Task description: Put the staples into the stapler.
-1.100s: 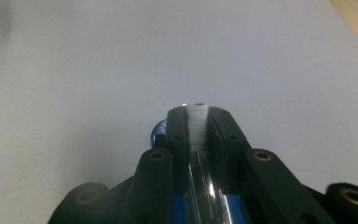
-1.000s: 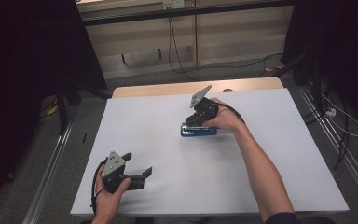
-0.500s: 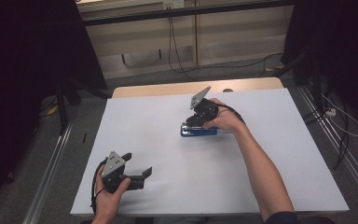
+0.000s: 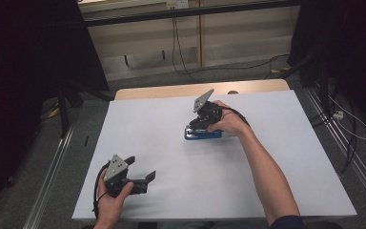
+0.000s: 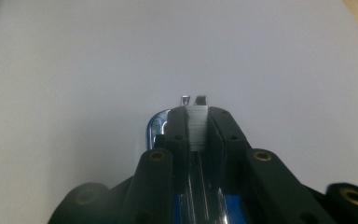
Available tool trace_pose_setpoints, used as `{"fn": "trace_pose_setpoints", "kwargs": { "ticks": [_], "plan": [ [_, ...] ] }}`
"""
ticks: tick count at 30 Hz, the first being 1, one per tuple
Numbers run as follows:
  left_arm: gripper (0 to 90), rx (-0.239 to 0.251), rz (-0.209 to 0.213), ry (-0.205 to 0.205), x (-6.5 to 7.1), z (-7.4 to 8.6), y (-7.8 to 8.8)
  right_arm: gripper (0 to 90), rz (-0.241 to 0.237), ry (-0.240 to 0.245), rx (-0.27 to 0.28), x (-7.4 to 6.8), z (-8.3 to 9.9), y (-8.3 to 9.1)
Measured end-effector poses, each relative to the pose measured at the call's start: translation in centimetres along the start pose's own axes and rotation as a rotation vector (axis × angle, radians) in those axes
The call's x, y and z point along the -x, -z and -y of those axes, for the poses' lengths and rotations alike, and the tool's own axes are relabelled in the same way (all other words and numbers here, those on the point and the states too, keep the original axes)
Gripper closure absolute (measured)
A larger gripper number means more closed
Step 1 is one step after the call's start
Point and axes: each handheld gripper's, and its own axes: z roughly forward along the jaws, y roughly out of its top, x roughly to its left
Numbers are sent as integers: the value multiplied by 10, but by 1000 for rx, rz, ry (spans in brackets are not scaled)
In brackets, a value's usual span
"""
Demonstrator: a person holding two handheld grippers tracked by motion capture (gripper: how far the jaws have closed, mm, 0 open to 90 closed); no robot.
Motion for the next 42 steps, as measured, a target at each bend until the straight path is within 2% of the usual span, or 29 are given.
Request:
{"fn": "trace_pose_setpoints", "kwargs": {
  "ticks": [9,30,35,37,42],
  "plan": [
    [52,-2,0,-4,0,0,0,790,8,11,4,-1,-2,-2],
    [55,-4,5,-5,0,0,0,752,17,-35,17,0,0,0],
    [55,-2,5,-5,0,0,0,713,27,-46,23,0,-1,1],
    [55,-2,4,-2,0,0,1,625,51,-73,32,1,0,2],
    [55,-2,5,-4,0,0,0,582,54,-101,35,1,2,3]
  ]
}}
